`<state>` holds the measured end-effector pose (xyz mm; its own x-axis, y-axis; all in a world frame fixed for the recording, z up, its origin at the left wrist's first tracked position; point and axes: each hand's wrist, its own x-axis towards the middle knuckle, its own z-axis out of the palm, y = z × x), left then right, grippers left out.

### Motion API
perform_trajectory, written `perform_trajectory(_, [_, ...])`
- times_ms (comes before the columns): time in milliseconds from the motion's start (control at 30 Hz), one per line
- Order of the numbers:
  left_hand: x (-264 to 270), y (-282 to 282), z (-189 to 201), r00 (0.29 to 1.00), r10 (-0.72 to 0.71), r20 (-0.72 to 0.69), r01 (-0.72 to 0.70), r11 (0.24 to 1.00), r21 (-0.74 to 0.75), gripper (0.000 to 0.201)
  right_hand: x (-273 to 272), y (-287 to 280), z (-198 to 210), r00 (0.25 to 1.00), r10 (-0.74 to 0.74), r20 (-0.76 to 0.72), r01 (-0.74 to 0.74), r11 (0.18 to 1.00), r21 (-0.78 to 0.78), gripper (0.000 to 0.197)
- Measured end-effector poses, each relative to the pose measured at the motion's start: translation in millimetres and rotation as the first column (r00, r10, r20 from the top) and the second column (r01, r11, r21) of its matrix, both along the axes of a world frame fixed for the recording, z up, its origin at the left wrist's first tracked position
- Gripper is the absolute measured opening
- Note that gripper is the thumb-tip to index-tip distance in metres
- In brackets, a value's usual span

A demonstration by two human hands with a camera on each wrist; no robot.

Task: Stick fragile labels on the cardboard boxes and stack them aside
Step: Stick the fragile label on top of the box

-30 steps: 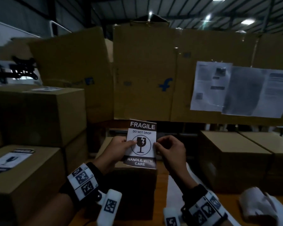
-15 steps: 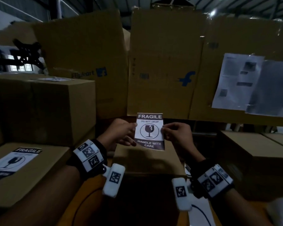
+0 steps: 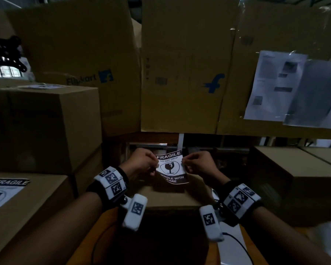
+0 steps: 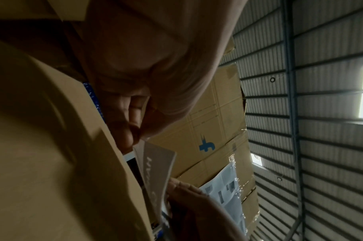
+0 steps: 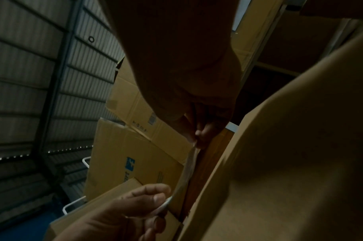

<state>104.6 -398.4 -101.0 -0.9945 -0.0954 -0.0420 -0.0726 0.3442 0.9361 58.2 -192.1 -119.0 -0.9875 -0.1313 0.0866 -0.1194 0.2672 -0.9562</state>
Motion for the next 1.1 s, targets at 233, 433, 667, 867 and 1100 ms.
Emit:
perform_trajectory(233, [-2.7, -8.9, -17.0, 1.0, -0.005, 0.016, 0.007, 0.983, -0.184, 0.007, -14.2, -14.8, -16.9, 0.999, -0.017, -0.031, 0.025, 0.96, 0.28, 0.015])
perform_trajectory(433, [-9.6, -8.5, -24.9, 1.0, 0.001, -0.023, -0.01, 0.919, -0.394, 0.014, -15.2, -22.6, -19.6, 0.996, -0.032, -0.079, 0.062, 0.91, 0.409, 0.012])
perform_trajectory(667, [-15.6, -5.7, -27.3, 0.999, -0.02, -0.049, -0.009, 0.849, -0.528, 0.008, -16.1, -24.0, -19.2, 0.99, -0.055, -0.129, 0.112, 0.868, 0.484, 0.003])
perform_trajectory(867, [-18.6, -3.1, -26.0, 0.995, -0.079, -0.065, 0.015, 0.74, -0.673, 0.011, -16.1, -24.1, -15.3, 0.982, -0.002, -0.191, 0.112, 0.816, 0.567, 0.01])
perform_trajectory(1100, [-18.7, 2.1, -27.7, 0.988, -0.13, -0.085, 0.022, 0.659, -0.752, 0.01, -16.2, -27.4, -14.9, 0.978, 0.023, -0.209, 0.112, 0.785, 0.609, 0.011])
